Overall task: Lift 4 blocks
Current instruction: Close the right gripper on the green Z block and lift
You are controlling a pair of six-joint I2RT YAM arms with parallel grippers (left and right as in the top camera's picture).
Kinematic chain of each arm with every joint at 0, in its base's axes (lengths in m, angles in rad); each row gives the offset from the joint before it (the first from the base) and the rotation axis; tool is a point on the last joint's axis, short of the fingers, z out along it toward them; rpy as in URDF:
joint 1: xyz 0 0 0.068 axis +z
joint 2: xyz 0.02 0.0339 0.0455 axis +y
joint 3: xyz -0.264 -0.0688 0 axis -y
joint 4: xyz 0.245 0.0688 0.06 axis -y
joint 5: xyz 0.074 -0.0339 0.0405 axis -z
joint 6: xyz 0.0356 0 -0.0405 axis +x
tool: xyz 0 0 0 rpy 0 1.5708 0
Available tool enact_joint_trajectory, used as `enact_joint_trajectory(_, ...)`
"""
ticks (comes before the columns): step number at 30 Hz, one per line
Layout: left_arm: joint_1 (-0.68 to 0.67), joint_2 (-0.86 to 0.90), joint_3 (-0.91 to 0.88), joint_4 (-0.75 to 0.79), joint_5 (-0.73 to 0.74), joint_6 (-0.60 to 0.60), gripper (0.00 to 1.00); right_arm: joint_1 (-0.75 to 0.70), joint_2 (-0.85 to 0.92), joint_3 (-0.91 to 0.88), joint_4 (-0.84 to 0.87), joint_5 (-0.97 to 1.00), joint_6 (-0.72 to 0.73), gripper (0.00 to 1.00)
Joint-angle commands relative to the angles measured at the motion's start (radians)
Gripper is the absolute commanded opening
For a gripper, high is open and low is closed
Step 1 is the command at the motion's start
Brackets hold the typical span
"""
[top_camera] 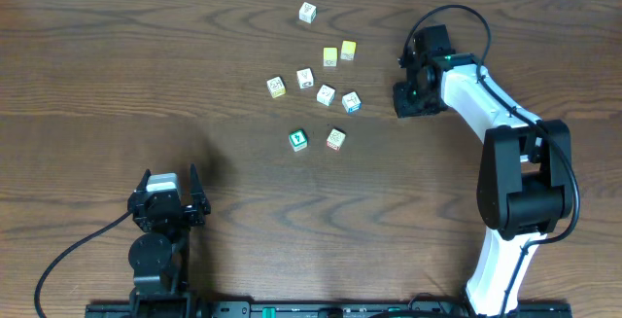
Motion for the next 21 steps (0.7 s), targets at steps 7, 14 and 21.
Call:
enact_joint_trajectory(7,0.007,0.000,-0.018,-0.041,-0.009,0.010,0.76,0.017,0.013,-0.002,0.034,-0.003,0.011,0.37)
enact_joint_trajectory(14,0.007,0.000,-0.018,-0.041,-0.009,0.010,0.76,0.017,0.013,-0.002,0.023,-0.022,0.015,0.19)
enact_joint_trajectory(21,0.007,0.000,-0.018,-0.041,-0.009,0.010,0.76,0.020,0.010,0.003,-0.016,-0.064,0.040,0.08)
